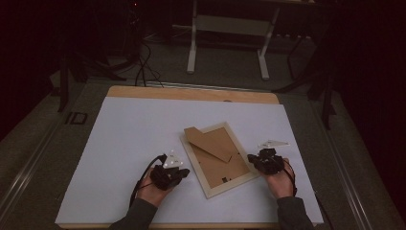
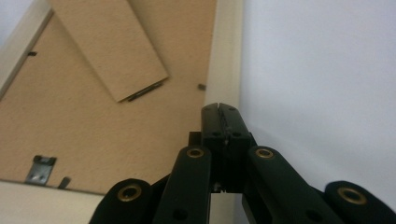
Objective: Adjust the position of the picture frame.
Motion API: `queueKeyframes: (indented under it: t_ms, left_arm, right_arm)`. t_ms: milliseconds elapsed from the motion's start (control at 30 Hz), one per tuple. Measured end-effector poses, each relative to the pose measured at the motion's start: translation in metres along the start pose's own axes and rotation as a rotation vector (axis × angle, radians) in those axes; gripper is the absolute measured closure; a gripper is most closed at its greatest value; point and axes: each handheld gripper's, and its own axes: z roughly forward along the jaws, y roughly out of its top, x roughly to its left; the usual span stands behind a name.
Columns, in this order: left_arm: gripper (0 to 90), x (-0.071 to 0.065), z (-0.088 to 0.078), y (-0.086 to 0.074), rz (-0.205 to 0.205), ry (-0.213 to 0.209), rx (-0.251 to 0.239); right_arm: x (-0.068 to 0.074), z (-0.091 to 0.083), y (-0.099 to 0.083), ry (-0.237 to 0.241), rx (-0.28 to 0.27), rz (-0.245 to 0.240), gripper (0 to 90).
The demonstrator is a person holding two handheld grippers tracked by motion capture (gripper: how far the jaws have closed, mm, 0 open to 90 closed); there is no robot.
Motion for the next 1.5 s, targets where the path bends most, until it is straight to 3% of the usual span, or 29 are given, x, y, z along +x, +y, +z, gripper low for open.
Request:
queueKeyframes:
  t_ms: [33,133,267,400,467,633,967,1200,1500]
  left_arm:
    - [90.0,0.005,-0.001,0.001,-0.021,0.004,-0.011]
    - [90.0,0.019,-0.002,0.007,-0.034,0.025,-0.025]
    - [90.0,0.045,0.001,0.015,-0.094,0.011,-0.057]
    - [90.0,0.068,0.008,0.025,-0.138,0.036,-0.058]
    - [90.0,0.077,0.011,0.029,-0.166,0.026,-0.061]
    - [90.0,0.094,0.022,0.039,-0.186,0.051,-0.047]
    - [90.0,0.114,0.039,0.051,-0.189,0.094,-0.032]
    - [90.0,0.12,0.049,0.056,-0.191,0.116,-0.039]
    - [90.0,0.124,0.061,0.06,-0.19,0.137,-0.002]
  right_arm:
    - [0.003,-0.001,0.0,0.002,0.003,-0.009,90.0]
    - [0.006,-0.003,-0.001,0.004,0.004,-0.014,90.0]
    - [0.011,-0.005,-0.006,0.006,0.02,-0.039,90.0]
    - [0.013,-0.009,-0.014,0.028,0.023,-0.038,90.0]
    - [0.013,-0.009,-0.015,0.027,0.026,-0.037,90.0]
    - [0.016,-0.011,-0.02,0.031,0.041,-0.049,90.0]
    - [0.021,-0.014,-0.027,0.026,0.058,-0.074,90.0]
    - [0.022,-0.018,-0.031,0.023,0.066,-0.087,90.0]
    - [0.025,-0.024,-0.037,0.033,0.073,-0.099,90.0]
